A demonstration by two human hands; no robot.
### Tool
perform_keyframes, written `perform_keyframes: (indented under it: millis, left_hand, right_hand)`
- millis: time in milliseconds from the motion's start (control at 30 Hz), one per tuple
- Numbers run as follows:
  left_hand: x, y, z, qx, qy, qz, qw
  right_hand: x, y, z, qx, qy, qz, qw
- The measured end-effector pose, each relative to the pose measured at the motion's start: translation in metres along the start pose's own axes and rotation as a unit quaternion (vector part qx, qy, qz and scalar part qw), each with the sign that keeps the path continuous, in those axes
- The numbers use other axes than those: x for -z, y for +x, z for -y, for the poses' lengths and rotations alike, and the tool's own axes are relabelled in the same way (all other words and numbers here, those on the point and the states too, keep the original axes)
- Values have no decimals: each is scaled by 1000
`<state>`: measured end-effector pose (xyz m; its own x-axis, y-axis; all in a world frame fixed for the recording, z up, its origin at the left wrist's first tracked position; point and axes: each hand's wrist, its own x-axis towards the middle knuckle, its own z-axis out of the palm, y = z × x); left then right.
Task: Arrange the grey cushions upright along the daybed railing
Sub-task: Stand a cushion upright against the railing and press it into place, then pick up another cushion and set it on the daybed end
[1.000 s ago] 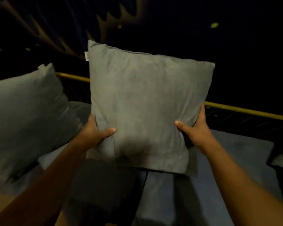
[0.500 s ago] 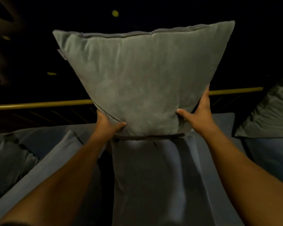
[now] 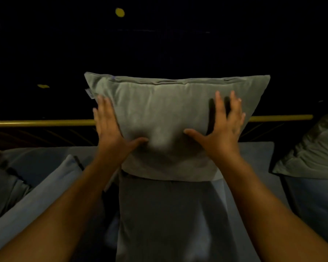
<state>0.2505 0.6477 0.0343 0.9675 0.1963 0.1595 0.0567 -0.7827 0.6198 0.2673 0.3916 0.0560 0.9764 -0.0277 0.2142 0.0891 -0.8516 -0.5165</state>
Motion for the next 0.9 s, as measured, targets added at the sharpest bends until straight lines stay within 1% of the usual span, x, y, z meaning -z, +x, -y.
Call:
perform_keyframes:
  millis: [67, 100, 167, 300, 333, 400, 467, 500, 567, 633, 667, 700, 767, 833, 900]
  left_hand:
    - [6, 15, -15, -53, 125, 19, 991]
    - [7, 20, -19, -72, 155, 32, 985]
    - [1, 25, -20, -61, 161, 55, 984]
    - [-23, 11, -2, -25, 183, 102, 977]
    - [-24, 9, 2, -27, 188, 112, 975]
    - [-17, 2, 4, -52, 183, 106, 976]
    - [1, -9, -1, -69, 161, 97, 980]
    - [8, -17, 2, -48, 142, 96, 984]
    - [23, -39, 15, 49, 83, 111, 989]
    - [40, -67, 33, 131, 26, 131, 982]
    - [50, -86, 41, 157, -1, 132, 979]
    - [61, -107, 52, 182, -28, 130, 974]
    - [83, -150, 77, 235, -70, 134, 960]
    - [101, -188, 104, 282, -100, 134, 945]
    - [118, -217, 132, 292, -119, 104, 943]
  right_hand:
    - [3, 22, 13, 22, -59, 50, 997]
    - [2, 27, 15, 24, -78, 75, 994]
    - [-4, 29, 10, 19, -97, 108, 989]
    - [-21, 10, 1, 3, -115, 143, 983]
    - [-23, 7, 1, 2, -119, 147, 982]
    - [-20, 3, 4, 0, -121, 150, 981]
    - [-12, -1, 17, -3, -93, 131, 987]
    - [-9, -5, 26, -3, -57, 114, 992]
    - [-11, -24, 47, 15, 33, 80, 996]
    - [-26, -52, 69, 64, 91, 73, 991]
    - [-36, -68, 80, 84, 120, 92, 985]
    - [-47, -85, 92, 87, 148, 136, 976]
    - [-67, -115, 118, 62, 183, 264, 945]
    - [-91, -142, 137, 51, 172, 369, 912]
    - [-117, -165, 156, 43, 158, 418, 893]
